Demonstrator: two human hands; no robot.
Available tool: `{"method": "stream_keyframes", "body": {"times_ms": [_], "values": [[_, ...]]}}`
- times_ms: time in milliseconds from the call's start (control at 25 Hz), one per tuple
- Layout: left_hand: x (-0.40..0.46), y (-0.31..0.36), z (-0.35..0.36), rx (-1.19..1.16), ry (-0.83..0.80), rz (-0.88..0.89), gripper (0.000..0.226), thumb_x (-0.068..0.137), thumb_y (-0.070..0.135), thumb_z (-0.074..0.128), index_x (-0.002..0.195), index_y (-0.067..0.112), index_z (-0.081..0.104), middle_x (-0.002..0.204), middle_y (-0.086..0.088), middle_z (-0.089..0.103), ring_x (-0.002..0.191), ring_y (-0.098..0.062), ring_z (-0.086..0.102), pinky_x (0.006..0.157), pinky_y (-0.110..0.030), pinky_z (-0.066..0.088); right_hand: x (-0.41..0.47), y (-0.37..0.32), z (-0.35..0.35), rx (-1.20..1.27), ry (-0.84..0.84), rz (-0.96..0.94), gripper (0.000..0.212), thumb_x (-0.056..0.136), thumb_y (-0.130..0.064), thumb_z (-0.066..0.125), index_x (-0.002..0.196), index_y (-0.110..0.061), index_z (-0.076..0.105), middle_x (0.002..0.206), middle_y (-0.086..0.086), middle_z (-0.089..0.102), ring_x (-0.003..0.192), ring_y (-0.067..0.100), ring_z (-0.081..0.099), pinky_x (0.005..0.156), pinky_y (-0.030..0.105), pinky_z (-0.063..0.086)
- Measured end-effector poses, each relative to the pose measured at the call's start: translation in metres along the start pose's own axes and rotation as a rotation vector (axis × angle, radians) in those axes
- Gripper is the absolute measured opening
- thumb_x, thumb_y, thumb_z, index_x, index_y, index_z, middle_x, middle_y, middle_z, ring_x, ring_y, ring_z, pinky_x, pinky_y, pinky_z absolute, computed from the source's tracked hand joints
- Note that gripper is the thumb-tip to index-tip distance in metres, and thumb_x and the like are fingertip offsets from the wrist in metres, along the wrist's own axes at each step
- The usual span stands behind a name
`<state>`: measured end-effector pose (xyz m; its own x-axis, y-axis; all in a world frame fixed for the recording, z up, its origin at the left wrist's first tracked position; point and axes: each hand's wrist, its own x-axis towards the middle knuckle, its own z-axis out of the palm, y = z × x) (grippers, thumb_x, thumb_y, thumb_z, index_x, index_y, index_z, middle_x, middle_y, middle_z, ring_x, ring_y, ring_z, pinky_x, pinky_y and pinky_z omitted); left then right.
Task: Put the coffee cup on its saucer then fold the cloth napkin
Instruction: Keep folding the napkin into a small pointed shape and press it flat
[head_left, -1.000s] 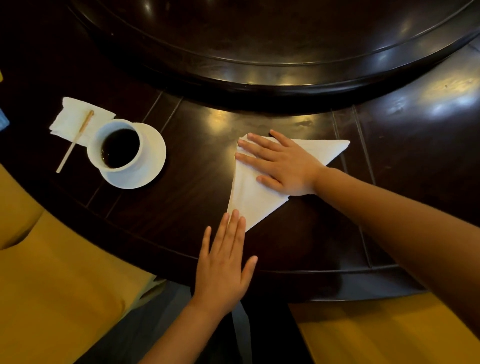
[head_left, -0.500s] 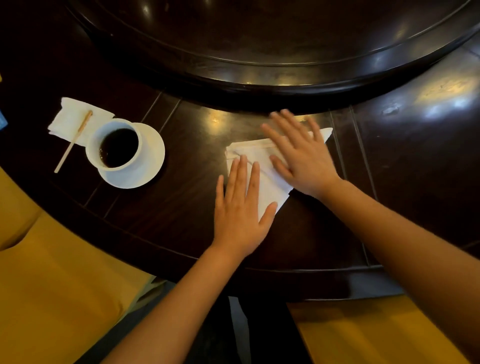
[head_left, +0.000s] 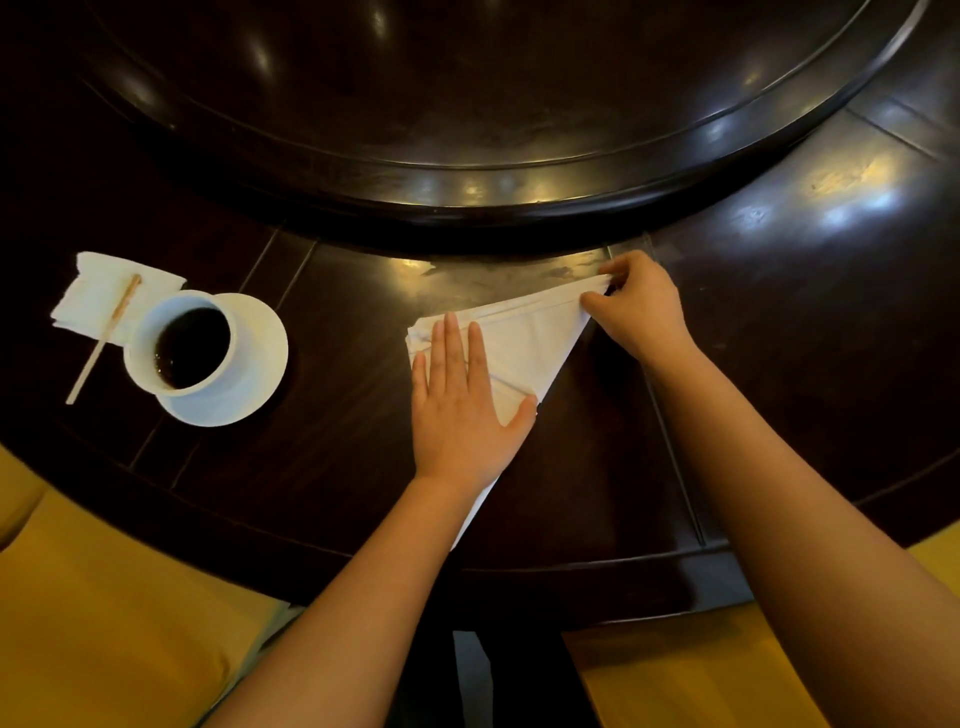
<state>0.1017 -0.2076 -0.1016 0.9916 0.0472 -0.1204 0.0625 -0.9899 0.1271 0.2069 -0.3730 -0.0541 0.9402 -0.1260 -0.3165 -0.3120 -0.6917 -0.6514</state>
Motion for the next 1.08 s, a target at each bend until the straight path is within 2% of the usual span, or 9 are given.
{"method": "stream_keyframes", "body": {"times_ms": [120, 200, 320, 480, 600, 720, 800, 920, 1080], "values": [[0.0, 0.001, -0.001, 0.014, -0.018, -0.005, 0.091, 0.08, 0.068, 0.02, 0.148, 0.009, 0.005, 0.157, -0.015, -0.001, 0.144, -0.026, -0.006, 0.117, -0.045, 0.007, -0.006, -0.007, -0.003, 0.347, -0.087, 0.133, 0.048, 0.083, -0.008, 0.063, 0.127, -0.012, 0.043, 0.109, 0.006, 0.055, 0.099, 0.018, 0.056, 0.082, 0.028, 0.051], [0.001, 0.001, -0.001, 0.03, -0.021, -0.004, 0.091, 0.081, 0.068, 0.021, 0.148, 0.009, 0.004, 0.157, -0.016, -0.001, 0.144, -0.026, -0.005, 0.117, -0.045, 0.007, -0.016, -0.012, -0.008, 0.486, -0.139, 0.143, 0.035, 0.085, -0.007, 0.062, 0.118, -0.012, 0.053, 0.11, 0.005, 0.06, 0.102, 0.018, 0.059, 0.074, 0.025, 0.054], [0.0, 0.0, -0.001, 0.024, -0.01, -0.001, 0.091, 0.081, 0.068, 0.022, 0.148, 0.009, 0.004, 0.156, -0.017, 0.002, 0.144, -0.027, -0.003, 0.116, -0.045, 0.008, -0.038, -0.023, -0.015, 0.452, -0.125, -0.028, 0.017, 0.085, -0.009, 0.062, 0.102, -0.013, 0.062, 0.098, 0.002, 0.065, 0.092, 0.011, 0.063, 0.07, 0.02, 0.056], [0.0, -0.002, -0.001, -0.022, 0.003, 0.008, 0.091, 0.081, 0.067, 0.023, 0.148, 0.007, 0.004, 0.156, -0.017, 0.004, 0.144, -0.027, 0.0, 0.116, -0.045, 0.009, -0.06, -0.037, -0.013, 0.36, -0.087, -0.221, 0.011, 0.085, -0.008, 0.063, 0.094, -0.014, 0.064, 0.088, -0.003, 0.064, 0.085, 0.007, 0.061, 0.073, 0.017, 0.054], [-0.008, -0.009, -0.018, -0.399, 0.112, 0.053, 0.083, 0.085, 0.058, 0.027, 0.148, 0.007, 0.006, 0.157, -0.011, 0.005, 0.144, -0.02, 0.001, 0.117, -0.037, 0.007, -0.064, -0.037, -0.011, 0.352, -0.047, -0.244, 0.01, 0.084, -0.008, 0.063, 0.092, -0.013, 0.064, 0.086, -0.002, 0.065, 0.084, 0.012, 0.062, 0.075, 0.022, 0.054], [-0.01, -0.032, -0.06, -1.044, 0.253, -0.132, 0.056, 0.092, 0.043, 0.03, 0.138, 0.012, 0.038, 0.138, 0.0, 0.045, 0.127, -0.005, 0.042, 0.105, -0.019, 0.032, -0.066, -0.035, -0.009, 0.314, -0.028, -0.27, 0.011, 0.085, -0.009, 0.063, 0.096, -0.011, 0.064, 0.092, 0.004, 0.066, 0.088, 0.017, 0.062, 0.079, 0.031, 0.055], [0.003, -0.05, -0.083, -1.33, -0.004, -0.37, 0.048, 0.098, 0.046, 0.022, 0.126, 0.018, 0.051, 0.107, 0.002, 0.067, 0.096, -0.007, 0.065, 0.087, -0.023, 0.05, -0.069, -0.036, -0.007, 0.294, -0.035, -0.307, 0.01, 0.085, -0.009, 0.062, 0.093, -0.014, 0.063, 0.091, 0.003, 0.065, 0.087, 0.018, 0.061, 0.078, 0.033, 0.055], [0.03, -0.066, -0.092, -1.268, -0.411, -0.479, 0.054, 0.097, 0.054, 0.014, 0.119, 0.021, 0.05, 0.092, -0.005, 0.072, 0.083, -0.017, 0.07, 0.078, -0.029, 0.055, -0.077, -0.039, -0.006, 0.272, -0.028, -0.366, 0.011, 0.084, -0.007, 0.062, 0.088, -0.017, 0.061, 0.086, 0.001, 0.064, 0.081, 0.018, 0.06, 0.073, 0.035, 0.054], [0.05, -0.069, -0.087, -1.223, -0.529, -0.47, 0.048, 0.099, 0.048, 0.021, 0.107, 0.013, 0.052, 0.088, -0.012, 0.071, 0.08, -0.021, 0.071, 0.072, -0.027, 0.056, -0.092, -0.041, -0.002, 0.209, -0.01, -0.485, 0.006, 0.081, -0.006, 0.063, 0.087, -0.006, 0.063, 0.085, 0.006, 0.063, 0.075, 0.018, 0.056, 0.067, 0.037, 0.051]]}}
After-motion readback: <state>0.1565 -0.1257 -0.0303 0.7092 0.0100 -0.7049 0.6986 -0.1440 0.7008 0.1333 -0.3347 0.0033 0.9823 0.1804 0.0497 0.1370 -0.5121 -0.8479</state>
